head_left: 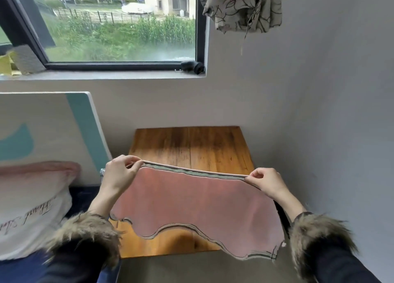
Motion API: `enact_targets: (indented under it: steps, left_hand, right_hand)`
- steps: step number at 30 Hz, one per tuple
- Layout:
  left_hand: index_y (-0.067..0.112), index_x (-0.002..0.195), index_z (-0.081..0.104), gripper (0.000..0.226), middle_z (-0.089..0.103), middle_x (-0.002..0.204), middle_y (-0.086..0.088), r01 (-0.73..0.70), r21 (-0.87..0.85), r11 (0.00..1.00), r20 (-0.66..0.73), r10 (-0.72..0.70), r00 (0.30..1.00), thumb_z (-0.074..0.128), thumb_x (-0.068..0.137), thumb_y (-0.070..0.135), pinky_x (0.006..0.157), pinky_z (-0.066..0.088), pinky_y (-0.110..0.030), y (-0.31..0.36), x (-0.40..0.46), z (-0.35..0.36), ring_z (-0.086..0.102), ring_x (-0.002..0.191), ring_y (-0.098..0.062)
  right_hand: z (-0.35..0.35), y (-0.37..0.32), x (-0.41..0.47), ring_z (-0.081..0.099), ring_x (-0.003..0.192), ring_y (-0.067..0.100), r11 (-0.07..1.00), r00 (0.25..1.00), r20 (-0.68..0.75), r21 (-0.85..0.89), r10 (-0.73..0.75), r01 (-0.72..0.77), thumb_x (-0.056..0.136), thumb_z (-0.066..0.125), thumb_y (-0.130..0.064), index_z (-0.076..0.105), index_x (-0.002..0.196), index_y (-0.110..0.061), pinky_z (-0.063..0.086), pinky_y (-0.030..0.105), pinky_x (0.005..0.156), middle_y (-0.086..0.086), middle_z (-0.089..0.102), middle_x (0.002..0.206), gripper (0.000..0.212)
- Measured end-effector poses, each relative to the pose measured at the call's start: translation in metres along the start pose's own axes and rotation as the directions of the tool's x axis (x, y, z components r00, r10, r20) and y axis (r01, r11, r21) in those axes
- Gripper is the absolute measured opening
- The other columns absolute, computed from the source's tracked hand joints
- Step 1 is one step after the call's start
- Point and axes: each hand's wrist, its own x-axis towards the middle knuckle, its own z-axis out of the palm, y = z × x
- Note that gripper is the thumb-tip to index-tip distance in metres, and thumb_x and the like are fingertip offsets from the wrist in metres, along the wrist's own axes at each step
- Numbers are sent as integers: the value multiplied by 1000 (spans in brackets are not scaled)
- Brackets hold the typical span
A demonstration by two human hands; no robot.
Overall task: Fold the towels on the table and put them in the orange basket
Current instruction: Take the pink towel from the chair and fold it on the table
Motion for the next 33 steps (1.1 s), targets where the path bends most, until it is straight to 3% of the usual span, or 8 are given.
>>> enact_targets:
  steps: [4, 10, 16, 20, 23, 27, 30, 33]
  left_hand:
    - [13, 90, 74, 14, 69, 97, -10, 60, 70, 996, 77, -65, 995, 66, 85, 24, 91, 45, -35, -20, 30, 23, 63, 96, -26]
    - [15, 92, 74, 17, 70, 101, -10, 120, 131, 984, 142, -138, 980, 64, 86, 28, 89, 46, -35, -53, 86, 54, 62, 99, -25]
    - [18, 92, 73, 17, 67, 99, -8, 54, 212, 976, 170, -91, 981, 60, 88, 28, 88, 44, -37, -81, 183, 103, 60, 100, -28]
    - [21, 100, 70, 18, 60, 105, -9, -36, 315, 948, 128, -5, 992, 55, 90, 21, 86, 37, -43, -93, 253, 143, 51, 104, -32]
    - [17, 114, 64, 27, 56, 117, -12, -27, 293, 956, 198, -33, 980, 53, 89, 16, 90, 38, -45, -106, 274, 173, 48, 111, -33]
    - [11, 126, 55, 38, 49, 129, -14, -70, 257, 964, 406, -42, 913, 53, 88, 12, 96, 38, -44, -134, 250, 211, 44, 120, -34]
    - [11, 135, 45, 47, 38, 143, -16, -55, 291, 955, 506, -105, 856, 54, 89, 16, 104, 35, -45, -161, 213, 234, 36, 131, -33]
    - [9, 143, 30, 61, 22, 151, -20, -58, 308, 949, 559, -131, 818, 56, 90, 24, 110, 27, -46, -190, 180, 249, 22, 139, -35]
  right_hand:
    - [19, 4, 46, 58, 72, 16, 998, 999, 24, -50, 37, -36, 78, 70, -31, 64, 65, -21, 38, 22, 56, -5, 63, 68, 17]
    - [53, -6, 117, 56, 69, 26, 966, 995, -65, -243, 79, -92, 77, 61, -57, 59, 61, -11, 36, 28, 55, -1, 59, 61, 49]
    - [84, -21, 218, 56, 76, 32, 901, 994, -95, -422, 63, -97, 78, 57, -61, 52, 56, -17, 37, 30, 61, 6, 56, 68, 50]
    - [107, -28, 290, 49, 107, 32, 892, 996, -90, -450, 13, -52, 84, 60, -48, 62, 91, -17, 38, 39, 85, 10, 62, 104, 32]
    - [131, -32, 314, 39, 121, 32, 899, 998, -65, -435, 25, -51, 87, 59, -38, 53, 122, -16, 34, 43, 95, 11, 51, 126, 42]
    - [172, -27, 308, 35, 129, 29, 909, 997, 77, -417, 12, 21, 91, 55, -32, 43, 136, -16, 31, 42, 102, 8, 43, 139, 49]
    - [211, -15, 292, 27, 136, 26, 871, 974, 223, -483, 28, 86, 92, 51, -39, 32, 143, -17, 29, 41, 108, 7, 33, 148, 59]
    - [252, -3, 273, 3, 145, 25, 861, 910, 398, -497, 119, 105, 89, 51, -50, 14, 148, -27, 17, 48, 113, 4, 5, 158, 74]
